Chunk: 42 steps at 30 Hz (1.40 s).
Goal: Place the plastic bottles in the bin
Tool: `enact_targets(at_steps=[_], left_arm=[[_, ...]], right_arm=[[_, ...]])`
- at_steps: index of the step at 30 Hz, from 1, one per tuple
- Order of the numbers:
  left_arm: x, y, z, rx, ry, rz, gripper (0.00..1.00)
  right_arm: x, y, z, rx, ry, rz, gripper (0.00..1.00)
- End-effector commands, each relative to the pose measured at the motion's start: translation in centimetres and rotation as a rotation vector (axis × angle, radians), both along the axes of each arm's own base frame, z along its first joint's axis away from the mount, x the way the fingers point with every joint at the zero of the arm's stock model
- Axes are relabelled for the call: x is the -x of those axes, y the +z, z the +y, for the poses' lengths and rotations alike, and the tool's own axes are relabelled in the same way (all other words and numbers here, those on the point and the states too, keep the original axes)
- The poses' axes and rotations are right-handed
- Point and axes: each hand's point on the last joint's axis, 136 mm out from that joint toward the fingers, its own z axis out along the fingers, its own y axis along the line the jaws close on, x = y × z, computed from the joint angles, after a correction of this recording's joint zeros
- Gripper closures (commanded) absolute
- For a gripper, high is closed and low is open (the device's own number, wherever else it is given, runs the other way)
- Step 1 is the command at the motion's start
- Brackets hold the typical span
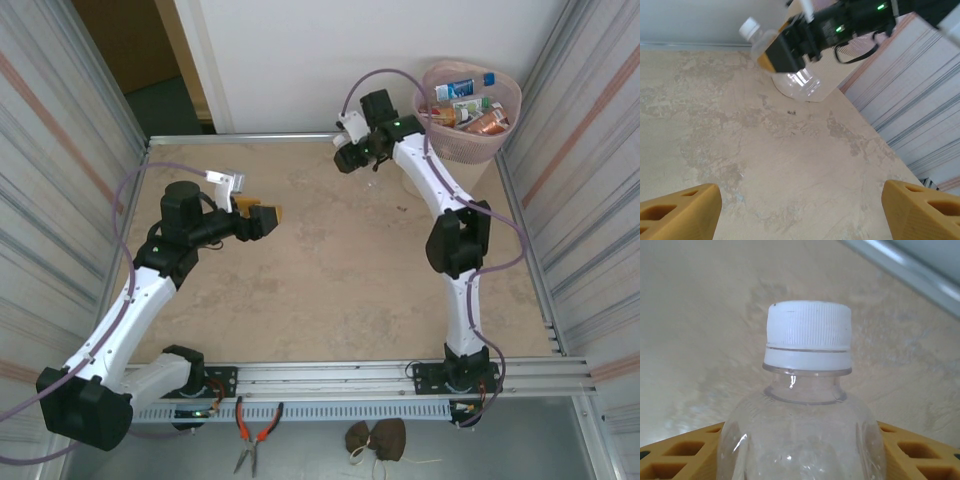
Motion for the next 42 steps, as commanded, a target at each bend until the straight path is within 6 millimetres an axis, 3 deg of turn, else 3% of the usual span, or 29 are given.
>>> enact_targets(at_steps=[1,5,9,13,17,23,28,35,42], left_arm=[[0.5,1.0,0.3,0.017,0.002,-0.037,0.16],[0.5,0.9,0.2,0.03,0.001,-0.036,0.16],[0.7,0.8,0.2,0.034,-0.002,-0.035,0.16],[0.7,0.7,0.2,0.033,-0.003,-0.038,0.16],[0.8,0.6,0.3,0.034,-0.001,-0.038,0.16],[0.7,0.2,0.2,0.036,0.0,-0.032,0.16],[0.6,-0.1,0.3,0.034,0.004,-0.029,0.16],[0.4,-0.6,0.2,0.03,0.005,-0.017,0.16],[0.3,-0.9,0.2,0.03,0.009,-0.01,0.16]], right_arm=[[1.6,7.6,1.0,-0.168,0.015,-0.088,0.5],[1.9,13.5,-0.4,-0.318,-0.04,-0.16,0.54],[1.3,18.5,-3.3,-0.501,-0.149,-0.209,0.59],[0.3,23.0,-7.8,-0.691,-0.283,-0.261,0.63],[-1.3,24.7,-13.3,-0.799,-0.474,-0.307,0.63],[-3.2,24.5,-21.3,-0.903,-0.858,-0.387,0.61],[-4.7,22.0,-25.9,-0.978,-1.191,-0.388,0.56],[-5.4,18.5,-28.7,-0.964,-1.516,-0.381,0.55],[-6.3,15.4,-29.1,-0.924,-1.657,-0.379,0.52]])
